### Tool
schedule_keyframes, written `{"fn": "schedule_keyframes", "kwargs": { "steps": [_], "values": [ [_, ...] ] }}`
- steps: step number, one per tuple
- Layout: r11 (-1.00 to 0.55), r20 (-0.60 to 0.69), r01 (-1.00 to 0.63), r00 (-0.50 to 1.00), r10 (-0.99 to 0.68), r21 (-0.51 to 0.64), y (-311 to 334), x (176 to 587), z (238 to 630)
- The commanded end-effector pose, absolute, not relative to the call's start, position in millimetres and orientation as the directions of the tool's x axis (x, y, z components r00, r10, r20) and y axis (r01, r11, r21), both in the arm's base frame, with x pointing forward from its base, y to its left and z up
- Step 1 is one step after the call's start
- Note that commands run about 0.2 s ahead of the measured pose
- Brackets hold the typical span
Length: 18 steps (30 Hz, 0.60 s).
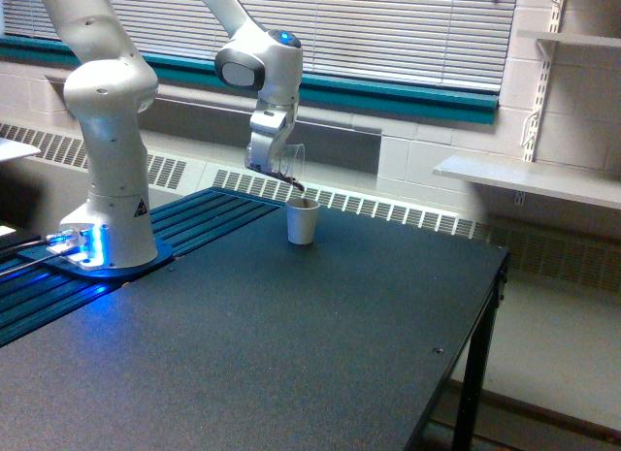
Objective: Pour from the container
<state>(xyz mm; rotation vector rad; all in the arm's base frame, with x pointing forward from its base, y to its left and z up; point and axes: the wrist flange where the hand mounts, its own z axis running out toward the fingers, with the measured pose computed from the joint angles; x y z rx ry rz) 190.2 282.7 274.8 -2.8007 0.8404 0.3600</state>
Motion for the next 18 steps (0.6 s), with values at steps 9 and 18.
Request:
{"fn": "schedule_keyframes", "kwargs": {
  "steps": [9,18],
  "values": [
    [-0.827,-0.302,-0.549,0.814,-0.496,-0.123,283.7,194.8,274.8],
    [-0.829,-0.314,-0.546,0.814,-0.489,-0.126,284.3,197.2,275.5]
  ]
}}
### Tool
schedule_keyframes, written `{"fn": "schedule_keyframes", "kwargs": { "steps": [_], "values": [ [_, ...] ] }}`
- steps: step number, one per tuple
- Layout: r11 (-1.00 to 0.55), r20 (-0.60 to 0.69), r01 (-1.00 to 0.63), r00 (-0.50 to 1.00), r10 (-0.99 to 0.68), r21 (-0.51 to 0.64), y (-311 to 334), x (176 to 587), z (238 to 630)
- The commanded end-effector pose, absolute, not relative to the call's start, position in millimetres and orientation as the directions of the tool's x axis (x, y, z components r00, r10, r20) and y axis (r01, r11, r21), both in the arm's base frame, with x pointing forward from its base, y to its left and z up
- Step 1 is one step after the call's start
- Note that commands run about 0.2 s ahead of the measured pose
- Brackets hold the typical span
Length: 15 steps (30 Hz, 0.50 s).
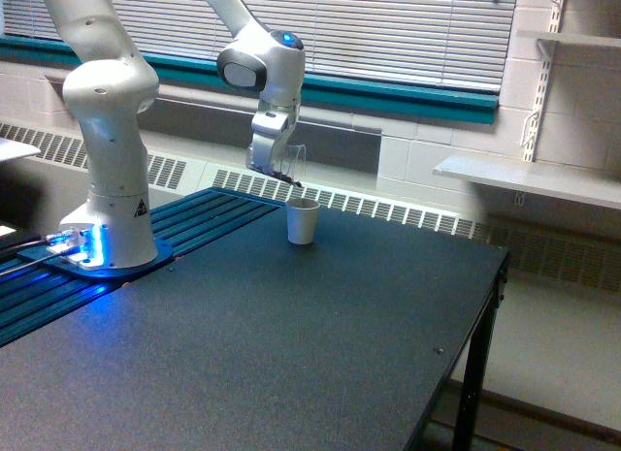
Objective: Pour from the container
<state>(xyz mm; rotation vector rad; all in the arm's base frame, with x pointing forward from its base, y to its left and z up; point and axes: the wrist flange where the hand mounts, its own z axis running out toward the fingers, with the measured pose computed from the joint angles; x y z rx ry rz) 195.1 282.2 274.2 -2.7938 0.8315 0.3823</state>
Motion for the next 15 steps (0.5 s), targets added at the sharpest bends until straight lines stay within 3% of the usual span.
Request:
{"fn": "schedule_keyframes", "kwargs": {
  "steps": [1,15],
  "values": [
    [-0.829,-0.317,-0.545,0.814,-0.487,-0.126,284.6,197.2,275.7],
    [-0.83,-0.335,-0.542,0.812,-0.479,-0.129,284.6,199.9,277.9]
  ]
}}
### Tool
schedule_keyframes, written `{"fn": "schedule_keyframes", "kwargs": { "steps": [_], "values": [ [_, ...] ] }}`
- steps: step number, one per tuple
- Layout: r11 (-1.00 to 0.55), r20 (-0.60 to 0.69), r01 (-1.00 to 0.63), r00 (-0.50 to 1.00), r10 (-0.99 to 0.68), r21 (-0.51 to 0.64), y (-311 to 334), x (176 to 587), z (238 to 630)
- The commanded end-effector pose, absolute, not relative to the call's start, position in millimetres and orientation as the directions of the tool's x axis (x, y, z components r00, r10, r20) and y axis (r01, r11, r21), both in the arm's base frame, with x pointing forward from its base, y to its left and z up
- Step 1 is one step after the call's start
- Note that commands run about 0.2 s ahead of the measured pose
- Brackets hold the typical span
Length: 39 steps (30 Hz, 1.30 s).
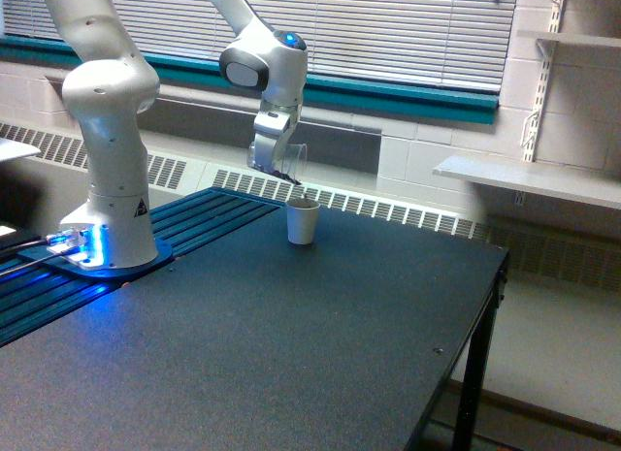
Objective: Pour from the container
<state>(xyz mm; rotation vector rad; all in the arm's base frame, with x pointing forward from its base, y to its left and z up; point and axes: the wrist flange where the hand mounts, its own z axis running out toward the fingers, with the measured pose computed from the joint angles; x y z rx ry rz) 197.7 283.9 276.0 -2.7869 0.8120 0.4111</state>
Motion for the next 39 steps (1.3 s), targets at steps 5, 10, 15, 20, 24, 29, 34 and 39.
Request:
{"fn": "schedule_keyframes", "kwargs": {
  "steps": [5,10,15,20,24,29,34,39],
  "values": [
    [-0.83,-0.344,-0.544,0.808,-0.478,-0.125,284.3,199.7,277.8],
    [-0.828,-0.354,-0.546,0.805,-0.476,-0.127,284.6,200.5,279.1],
    [-0.826,-0.356,-0.548,0.803,-0.478,-0.129,284.2,200.9,278.9],
    [-0.824,-0.366,-0.552,0.798,-0.479,-0.126,284.0,201.0,279.1],
    [-0.822,-0.372,-0.557,0.793,-0.482,-0.122,283.1,201.5,279.0],
    [-0.82,-0.38,-0.56,0.789,-0.484,-0.119,283.0,201.1,278.6],
    [-0.818,-0.382,-0.562,0.787,-0.484,-0.121,283.2,200.9,279.0],
    [-0.817,-0.378,-0.563,0.789,-0.485,-0.124,283.3,201.4,279.4]
  ]
}}
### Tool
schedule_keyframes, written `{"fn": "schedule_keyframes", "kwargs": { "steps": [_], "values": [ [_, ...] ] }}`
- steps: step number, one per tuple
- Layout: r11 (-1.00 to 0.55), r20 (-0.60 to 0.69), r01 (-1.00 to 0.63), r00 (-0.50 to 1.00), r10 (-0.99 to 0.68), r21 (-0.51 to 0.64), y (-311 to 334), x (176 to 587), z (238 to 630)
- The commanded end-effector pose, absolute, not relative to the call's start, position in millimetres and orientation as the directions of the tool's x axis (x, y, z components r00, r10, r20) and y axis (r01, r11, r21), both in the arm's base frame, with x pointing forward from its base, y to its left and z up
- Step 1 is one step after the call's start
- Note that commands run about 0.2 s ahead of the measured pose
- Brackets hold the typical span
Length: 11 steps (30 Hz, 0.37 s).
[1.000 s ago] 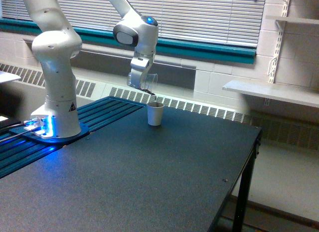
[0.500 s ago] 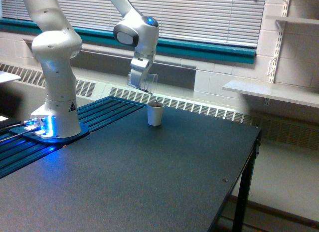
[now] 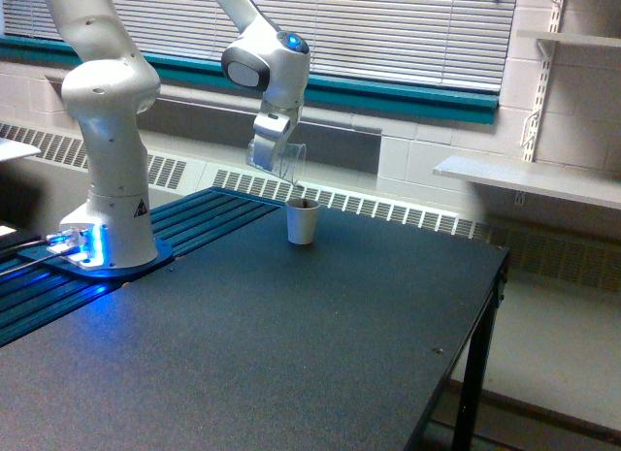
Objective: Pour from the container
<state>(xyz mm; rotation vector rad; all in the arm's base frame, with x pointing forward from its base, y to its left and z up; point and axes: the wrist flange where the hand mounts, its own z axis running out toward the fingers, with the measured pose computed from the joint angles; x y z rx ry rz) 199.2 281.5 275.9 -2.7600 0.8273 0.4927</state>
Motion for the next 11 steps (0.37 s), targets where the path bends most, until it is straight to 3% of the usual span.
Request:
{"fn": "schedule_keyframes", "kwargs": {
  "steps": [1,11],
  "values": [
    [-0.817,-0.376,-0.563,0.789,-0.486,-0.126,283.2,201.8,279.7],
    [-0.824,-0.362,-0.551,0.801,-0.477,-0.132,284.2,198.8,281.0]
  ]
}}
